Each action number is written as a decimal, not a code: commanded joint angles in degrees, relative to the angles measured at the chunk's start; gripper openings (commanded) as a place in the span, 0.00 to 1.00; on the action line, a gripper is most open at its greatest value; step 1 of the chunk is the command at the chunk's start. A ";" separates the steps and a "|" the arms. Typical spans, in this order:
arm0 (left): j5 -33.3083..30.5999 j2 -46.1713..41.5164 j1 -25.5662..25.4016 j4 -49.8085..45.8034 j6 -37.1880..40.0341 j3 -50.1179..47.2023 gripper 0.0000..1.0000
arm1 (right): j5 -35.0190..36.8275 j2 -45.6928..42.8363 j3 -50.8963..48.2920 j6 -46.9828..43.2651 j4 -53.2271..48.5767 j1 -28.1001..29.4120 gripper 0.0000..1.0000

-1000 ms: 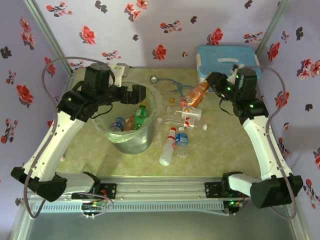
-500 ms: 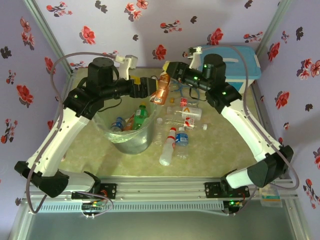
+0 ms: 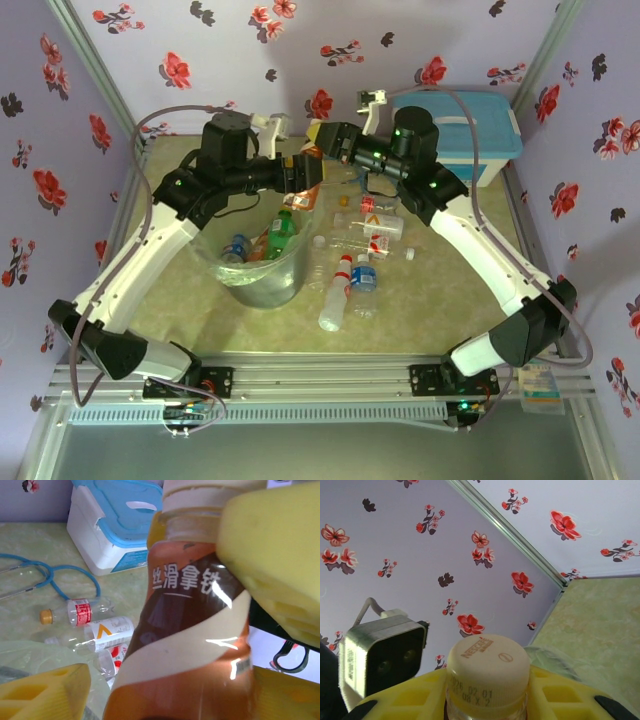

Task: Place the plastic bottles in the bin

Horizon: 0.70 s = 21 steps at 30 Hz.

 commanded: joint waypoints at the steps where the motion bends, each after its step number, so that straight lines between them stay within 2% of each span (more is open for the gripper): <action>1: 0.85 -0.15 -0.29 2.20 0.36 -0.58 0.68 | -1.58 0.33 1.53 0.57 4.14 0.47 0.15; 3: 0.86 -0.24 -0.32 2.27 0.42 -0.59 0.60 | -1.59 0.47 1.49 0.64 4.38 0.47 0.15; 6: 0.81 -0.41 -0.22 2.28 0.48 -0.73 0.58 | -1.58 0.52 1.44 0.71 4.55 0.48 0.18; 8: 0.67 -0.53 -0.14 2.32 0.55 -0.80 0.58 | -1.51 0.49 1.35 0.62 4.87 0.47 0.30; 12: -0.05 -1.02 0.52 2.31 0.43 -1.13 0.55 | -0.69 -0.33 -0.14 0.75 7.58 0.40 0.69; 14: -0.11 -1.53 1.21 1.76 0.57 -1.17 0.54 | 0.05 -0.70 -0.37 0.61 7.42 0.15 0.83; 17: -0.20 -2.70 2.65 0.45 0.91 -1.17 0.52 | 1.93 -2.24 -1.33 0.18 6.58 -1.21 0.96; 21: -1.34 -4.67 6.40 -6.01 0.97 -0.48 0.52 | 6.25 -6.44 -5.00 1.19 5.77 -6.07 0.98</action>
